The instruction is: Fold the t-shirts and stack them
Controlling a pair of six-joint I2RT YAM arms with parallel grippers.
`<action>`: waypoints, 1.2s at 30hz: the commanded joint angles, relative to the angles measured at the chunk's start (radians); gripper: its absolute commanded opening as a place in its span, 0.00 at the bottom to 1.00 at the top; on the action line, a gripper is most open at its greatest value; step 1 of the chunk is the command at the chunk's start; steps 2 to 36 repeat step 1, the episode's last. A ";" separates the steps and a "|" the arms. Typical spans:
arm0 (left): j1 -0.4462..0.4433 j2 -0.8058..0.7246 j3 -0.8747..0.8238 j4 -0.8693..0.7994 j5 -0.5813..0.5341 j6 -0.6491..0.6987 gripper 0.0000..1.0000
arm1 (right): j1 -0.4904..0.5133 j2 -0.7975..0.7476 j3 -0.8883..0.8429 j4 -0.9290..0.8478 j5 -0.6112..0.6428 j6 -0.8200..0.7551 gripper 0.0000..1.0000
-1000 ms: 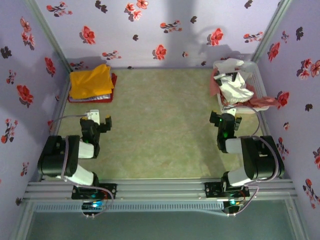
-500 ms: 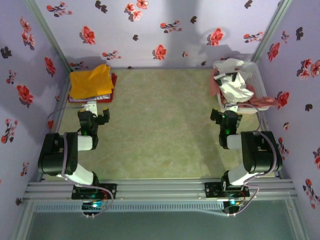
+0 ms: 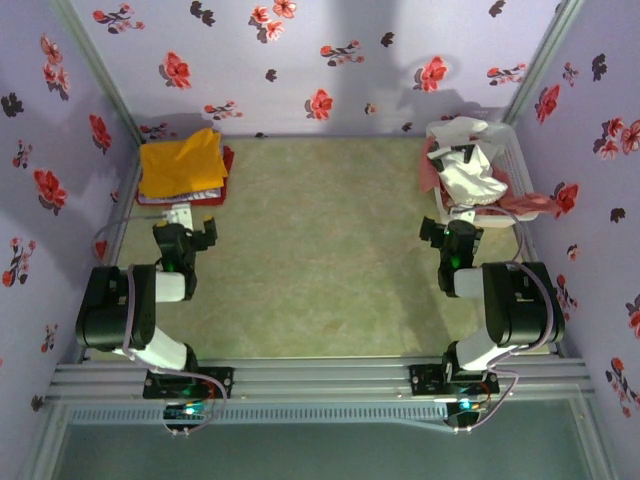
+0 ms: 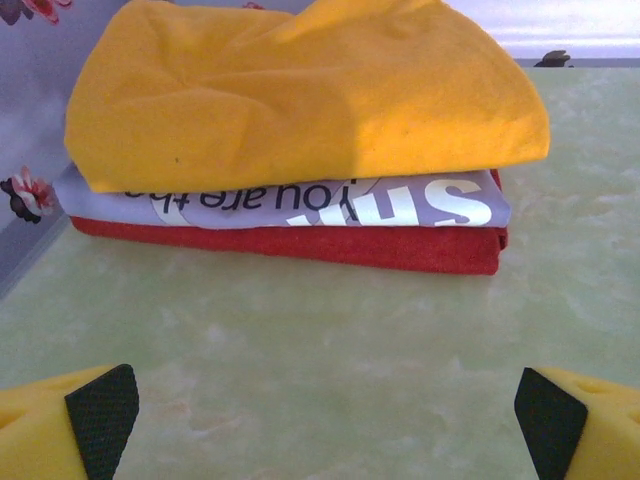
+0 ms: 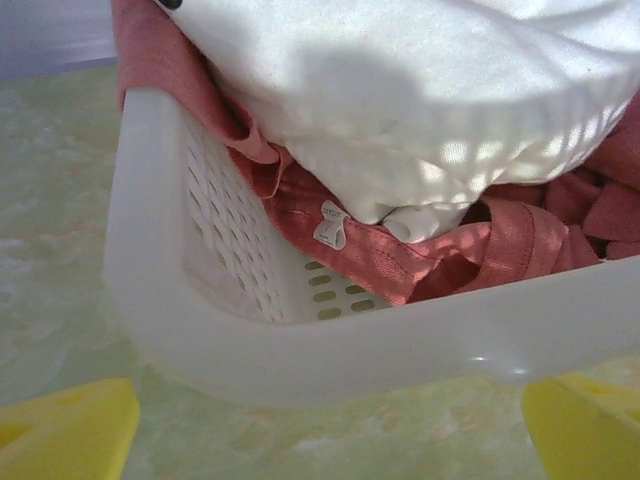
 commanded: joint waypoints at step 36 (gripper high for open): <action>-0.001 -0.003 -0.042 0.087 -0.055 -0.043 0.99 | -0.007 0.005 0.014 -0.003 -0.012 0.015 0.99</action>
